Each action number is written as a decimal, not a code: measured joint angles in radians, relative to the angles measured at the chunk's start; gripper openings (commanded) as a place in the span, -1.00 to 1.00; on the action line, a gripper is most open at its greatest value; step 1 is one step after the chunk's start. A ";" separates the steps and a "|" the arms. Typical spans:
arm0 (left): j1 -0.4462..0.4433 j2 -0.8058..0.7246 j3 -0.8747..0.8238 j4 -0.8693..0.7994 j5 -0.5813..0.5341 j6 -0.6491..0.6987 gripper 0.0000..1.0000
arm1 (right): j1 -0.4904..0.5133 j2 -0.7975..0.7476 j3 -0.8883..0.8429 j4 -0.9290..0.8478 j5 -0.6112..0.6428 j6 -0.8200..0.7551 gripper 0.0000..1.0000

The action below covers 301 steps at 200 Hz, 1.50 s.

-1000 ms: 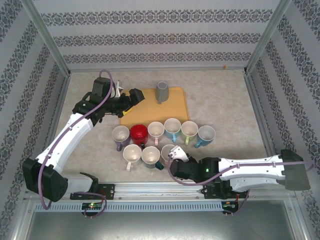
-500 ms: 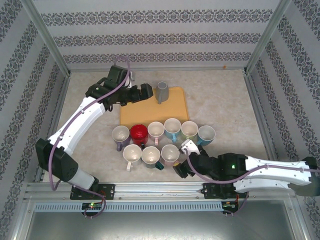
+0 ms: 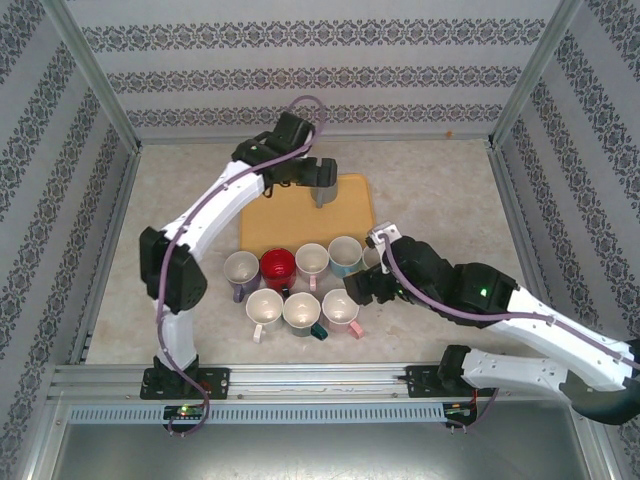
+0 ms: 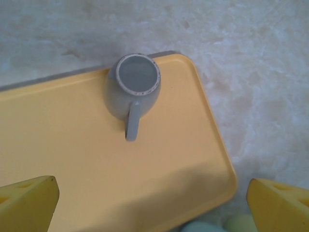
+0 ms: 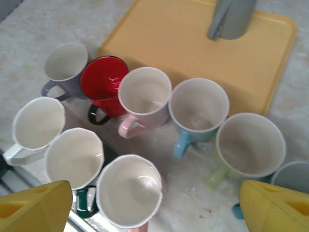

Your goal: Turn the mug right side up

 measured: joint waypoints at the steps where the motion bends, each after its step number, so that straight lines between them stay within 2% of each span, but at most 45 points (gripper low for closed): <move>1: 0.000 0.008 0.008 -0.002 -0.002 0.003 1.00 | 0.000 0.001 0.002 0.000 -0.001 0.000 0.78; 61: -0.006 0.353 0.349 -0.043 -0.120 0.076 1.00 | -0.002 -0.030 0.093 -0.080 -0.016 0.001 0.78; 111: -0.006 0.521 0.460 -0.049 -0.196 0.089 1.00 | -0.002 -0.115 0.095 -0.149 0.006 0.047 0.76; 170: -0.006 0.624 0.499 -0.011 -0.181 0.079 0.98 | -0.002 -0.136 0.093 -0.196 0.007 0.076 0.76; 198: -0.006 0.647 0.500 0.006 -0.182 0.077 0.80 | -0.002 -0.139 0.086 -0.201 0.007 0.077 0.75; 240: -0.006 0.651 0.501 0.019 -0.192 0.082 0.35 | -0.002 -0.143 0.061 -0.198 0.007 0.077 0.73; 301: -0.006 0.645 0.499 0.021 -0.212 0.084 0.35 | -0.002 -0.145 0.051 -0.180 0.030 0.074 0.71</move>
